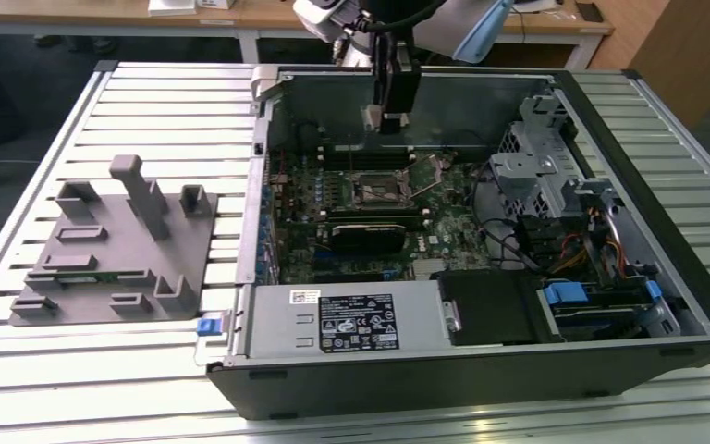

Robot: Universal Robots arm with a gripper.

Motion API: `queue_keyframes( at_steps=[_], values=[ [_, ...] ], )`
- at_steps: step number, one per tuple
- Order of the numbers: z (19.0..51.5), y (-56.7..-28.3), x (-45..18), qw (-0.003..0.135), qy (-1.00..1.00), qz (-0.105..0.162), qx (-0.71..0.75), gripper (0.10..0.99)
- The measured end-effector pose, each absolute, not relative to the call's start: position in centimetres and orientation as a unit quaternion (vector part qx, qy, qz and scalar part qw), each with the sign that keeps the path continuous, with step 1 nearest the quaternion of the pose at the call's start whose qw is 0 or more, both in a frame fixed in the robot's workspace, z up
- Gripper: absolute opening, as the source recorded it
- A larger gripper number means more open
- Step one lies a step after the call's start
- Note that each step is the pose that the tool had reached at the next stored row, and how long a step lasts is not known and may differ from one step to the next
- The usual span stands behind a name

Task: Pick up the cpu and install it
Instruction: 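Place the cpu into insertion slot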

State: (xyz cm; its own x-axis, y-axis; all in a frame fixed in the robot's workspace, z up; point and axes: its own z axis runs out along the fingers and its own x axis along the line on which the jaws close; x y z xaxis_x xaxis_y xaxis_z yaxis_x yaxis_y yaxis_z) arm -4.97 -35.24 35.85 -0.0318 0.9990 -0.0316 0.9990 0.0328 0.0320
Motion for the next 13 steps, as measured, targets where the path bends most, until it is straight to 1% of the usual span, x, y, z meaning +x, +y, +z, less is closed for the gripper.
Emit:
queue_keyframes(
  at_steps=[13],
  values=[
    [35.60, -34.75, -4.11, 0.022, 0.718, 0.001, 0.695, 0.541]
  ],
)
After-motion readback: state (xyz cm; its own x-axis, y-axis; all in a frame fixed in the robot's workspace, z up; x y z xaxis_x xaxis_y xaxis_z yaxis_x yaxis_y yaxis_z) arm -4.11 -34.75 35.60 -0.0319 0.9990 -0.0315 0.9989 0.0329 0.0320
